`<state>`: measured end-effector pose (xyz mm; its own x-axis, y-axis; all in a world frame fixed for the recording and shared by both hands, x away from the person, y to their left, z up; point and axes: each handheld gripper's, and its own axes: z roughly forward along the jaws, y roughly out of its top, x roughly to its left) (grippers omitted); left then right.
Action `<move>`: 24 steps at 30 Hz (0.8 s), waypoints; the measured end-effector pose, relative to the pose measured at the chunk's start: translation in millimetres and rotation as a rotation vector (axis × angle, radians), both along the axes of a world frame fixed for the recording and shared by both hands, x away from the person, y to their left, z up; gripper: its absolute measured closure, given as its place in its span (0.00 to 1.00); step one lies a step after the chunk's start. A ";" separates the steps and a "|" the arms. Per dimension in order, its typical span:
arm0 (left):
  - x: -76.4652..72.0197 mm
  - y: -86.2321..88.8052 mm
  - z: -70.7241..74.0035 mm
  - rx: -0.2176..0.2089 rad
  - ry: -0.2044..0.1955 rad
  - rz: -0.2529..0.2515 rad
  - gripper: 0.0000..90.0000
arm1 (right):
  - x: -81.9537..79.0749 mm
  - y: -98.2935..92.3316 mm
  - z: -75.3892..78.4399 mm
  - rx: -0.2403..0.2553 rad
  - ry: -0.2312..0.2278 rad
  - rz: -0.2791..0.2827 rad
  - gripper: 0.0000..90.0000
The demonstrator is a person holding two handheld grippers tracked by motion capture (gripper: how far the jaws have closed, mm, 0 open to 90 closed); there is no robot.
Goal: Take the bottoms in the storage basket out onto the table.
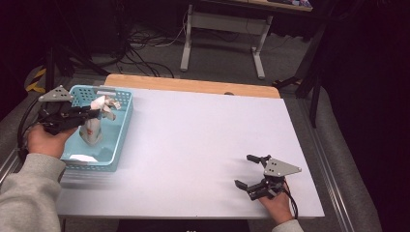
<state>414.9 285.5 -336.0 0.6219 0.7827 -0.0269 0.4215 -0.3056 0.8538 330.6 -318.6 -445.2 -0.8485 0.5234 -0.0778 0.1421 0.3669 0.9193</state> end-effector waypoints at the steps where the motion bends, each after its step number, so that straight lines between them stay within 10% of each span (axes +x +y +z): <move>1: -1.1 0.1 1.1 -0.014 -0.009 0.002 0.85 | 0.0 -0.1 0.1 0.000 0.000 0.001 0.01; 24: -12.8 -10.8 18.5 -0.247 -0.161 -0.072 0.85 | -0.1 0.0 0.1 0.001 -0.001 0.003 0.01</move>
<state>402.1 274.7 -317.5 0.6873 0.7184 -0.1071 0.2590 -0.1047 0.9602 330.4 -318.7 -445.1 -0.8498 0.5213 -0.0783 0.1403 0.3667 0.9197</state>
